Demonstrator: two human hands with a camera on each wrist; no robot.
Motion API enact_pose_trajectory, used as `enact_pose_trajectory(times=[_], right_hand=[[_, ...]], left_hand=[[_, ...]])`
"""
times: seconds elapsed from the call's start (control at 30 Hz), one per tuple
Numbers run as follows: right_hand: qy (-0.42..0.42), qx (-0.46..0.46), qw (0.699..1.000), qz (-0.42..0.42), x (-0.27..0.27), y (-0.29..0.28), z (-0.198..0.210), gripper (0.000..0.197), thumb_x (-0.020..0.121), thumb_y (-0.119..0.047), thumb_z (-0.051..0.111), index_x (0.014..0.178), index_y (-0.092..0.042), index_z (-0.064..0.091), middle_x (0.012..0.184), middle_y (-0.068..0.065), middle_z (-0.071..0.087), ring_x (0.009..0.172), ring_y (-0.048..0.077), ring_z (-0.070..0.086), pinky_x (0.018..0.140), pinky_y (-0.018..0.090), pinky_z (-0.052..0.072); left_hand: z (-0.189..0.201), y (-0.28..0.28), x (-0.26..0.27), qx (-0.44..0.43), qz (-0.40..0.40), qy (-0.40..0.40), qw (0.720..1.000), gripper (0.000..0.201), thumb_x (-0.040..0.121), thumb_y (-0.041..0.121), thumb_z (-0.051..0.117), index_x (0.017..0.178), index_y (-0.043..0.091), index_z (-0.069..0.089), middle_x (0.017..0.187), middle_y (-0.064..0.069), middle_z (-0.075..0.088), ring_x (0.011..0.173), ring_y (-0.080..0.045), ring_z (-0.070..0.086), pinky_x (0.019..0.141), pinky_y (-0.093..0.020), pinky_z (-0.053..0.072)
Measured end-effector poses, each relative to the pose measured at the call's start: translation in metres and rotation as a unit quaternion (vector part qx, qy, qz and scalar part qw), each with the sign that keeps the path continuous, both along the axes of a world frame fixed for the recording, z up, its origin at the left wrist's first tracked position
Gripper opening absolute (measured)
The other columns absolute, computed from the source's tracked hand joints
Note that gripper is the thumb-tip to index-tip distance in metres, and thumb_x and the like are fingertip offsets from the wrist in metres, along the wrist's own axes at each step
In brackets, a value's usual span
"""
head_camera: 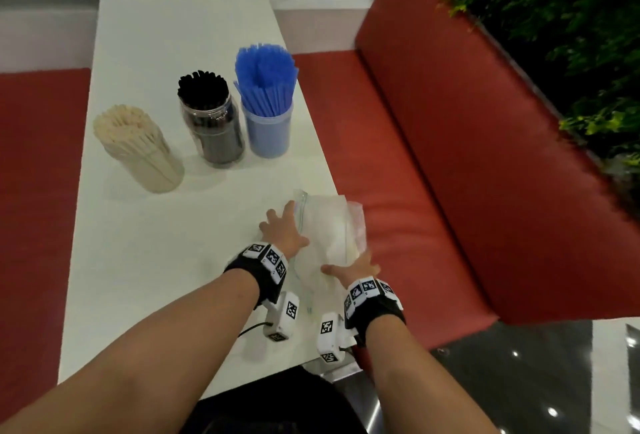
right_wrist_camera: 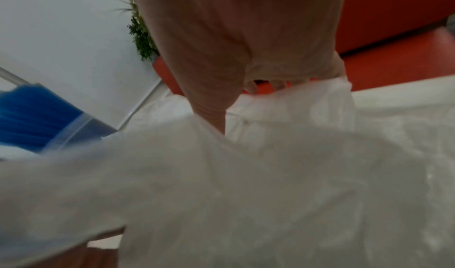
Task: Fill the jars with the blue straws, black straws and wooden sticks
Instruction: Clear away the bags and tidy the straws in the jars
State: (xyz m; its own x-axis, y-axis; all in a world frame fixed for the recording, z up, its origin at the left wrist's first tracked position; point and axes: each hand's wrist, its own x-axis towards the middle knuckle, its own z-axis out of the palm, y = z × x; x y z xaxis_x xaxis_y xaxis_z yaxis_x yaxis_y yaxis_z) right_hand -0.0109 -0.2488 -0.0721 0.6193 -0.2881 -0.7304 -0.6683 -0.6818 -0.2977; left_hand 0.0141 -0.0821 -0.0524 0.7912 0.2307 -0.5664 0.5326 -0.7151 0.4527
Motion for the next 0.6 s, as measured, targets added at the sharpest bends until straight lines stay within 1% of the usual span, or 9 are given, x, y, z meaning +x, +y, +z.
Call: enact_pose_trajectory(times=[0.07,0.17,0.23,0.27,0.3,0.37,0.43,0.5,0.6], right_hand=[[0.005,-0.027,1.000,0.005,0.001,0.006,-0.013,0.135,0.067,-0.050,0.089,0.160,-0.020,-0.003,0.160,0.020,0.021,0.146,0.044,0.026,0.115,0.056,0.032],[-0.006,-0.069,0.997,0.021,0.004,0.017,-0.023,0.125,0.068,-0.047,0.089,0.160,-0.019,0.008,0.156,0.014,0.027,0.143,0.039,0.027,0.113,0.054,0.035],[-0.054,-0.070,0.996,0.021,0.007,0.023,-0.027,0.112,0.068,-0.041,0.090,0.155,-0.020,0.022,0.151,0.009,0.031,0.139,0.036,0.031,0.109,0.055,0.037],[-0.087,-0.057,0.994,0.017,0.009,0.027,-0.028,0.106,0.068,-0.038,0.089,0.152,-0.022,0.027,0.148,0.008,0.033,0.137,0.035,0.034,0.108,0.054,0.038],[-0.117,-0.024,0.993,0.014,0.011,0.030,-0.027,0.101,0.069,-0.034,0.089,0.150,-0.024,0.030,0.146,0.007,0.036,0.134,0.034,0.037,0.106,0.052,0.039],[-0.152,0.131,0.980,-0.018,0.019,0.036,-0.023,0.097,0.070,-0.023,0.089,0.149,-0.027,0.032,0.141,0.010,0.044,0.126,0.033,0.049,0.104,0.048,0.045],[-0.124,0.322,0.933,-0.099,0.029,0.040,-0.009,0.106,0.070,-0.013,0.089,0.153,-0.027,0.024,0.137,0.013,0.051,0.119,0.032,0.059,0.102,0.052,0.050],[-0.056,0.459,0.872,-0.162,0.042,0.041,0.007,0.110,0.072,-0.006,0.087,0.155,-0.026,0.019,0.136,0.017,0.057,0.115,0.036,0.064,0.098,0.059,0.052],[-0.016,0.571,0.818,-0.076,0.060,0.053,0.036,0.090,0.074,-0.002,0.082,0.147,-0.021,0.033,0.127,0.014,0.068,0.114,0.038,0.067,0.092,0.061,0.054]], left_hand=[[-0.021,-0.001,-0.007,-0.029,0.035,-0.002,0.999,0.103,0.079,0.031,0.077,0.154,0.021,0.007,0.144,-0.017,0.027,0.129,-0.039,0.037,0.106,-0.044,0.036],[-0.045,0.002,-0.015,-0.111,0.093,-0.055,0.988,0.106,0.072,0.024,0.083,0.151,0.011,0.014,0.144,-0.016,0.030,0.131,-0.034,0.038,0.105,-0.040,0.037],[-0.052,0.008,-0.015,-0.208,0.173,-0.069,0.960,0.098,0.069,0.017,0.085,0.145,0.007,0.025,0.136,-0.013,0.044,0.125,-0.033,0.047,0.103,-0.041,0.043],[-0.052,0.013,-0.015,-0.272,0.231,-0.056,0.932,0.092,0.068,0.014,0.086,0.142,0.006,0.030,0.132,-0.014,0.050,0.120,-0.033,0.053,0.101,-0.045,0.046],[-0.048,0.019,-0.015,-0.340,0.286,-0.030,0.895,0.085,0.069,0.009,0.085,0.138,0.004,0.035,0.129,-0.017,0.055,0.114,-0.035,0.058,0.098,-0.049,0.050],[-0.034,0.035,-0.013,-0.474,0.334,0.026,0.815,0.066,0.075,0.001,0.077,0.133,-0.001,0.046,0.123,-0.024,0.062,0.107,-0.039,0.064,0.091,-0.052,0.054],[-0.012,0.056,-0.010,-0.576,0.313,0.035,0.754,0.052,0.081,-0.002,0.065,0.131,-0.004,0.053,0.122,-0.025,0.064,0.108,-0.039,0.065,0.086,-0.048,0.056],[0.015,0.076,-0.006,-0.623,0.279,-0.006,0.730,0.055,0.079,-0.004,0.059,0.133,-0.001,0.052,0.126,-0.025,0.061,0.111,-0.039,0.063,0.084,-0.046,0.056],[0.062,0.101,-0.004,-0.615,0.231,-0.091,0.749,0.061,0.080,-0.018,0.051,0.136,0.006,0.047,0.131,-0.022,0.059,0.117,-0.040,0.059,0.092,-0.050,0.053]])
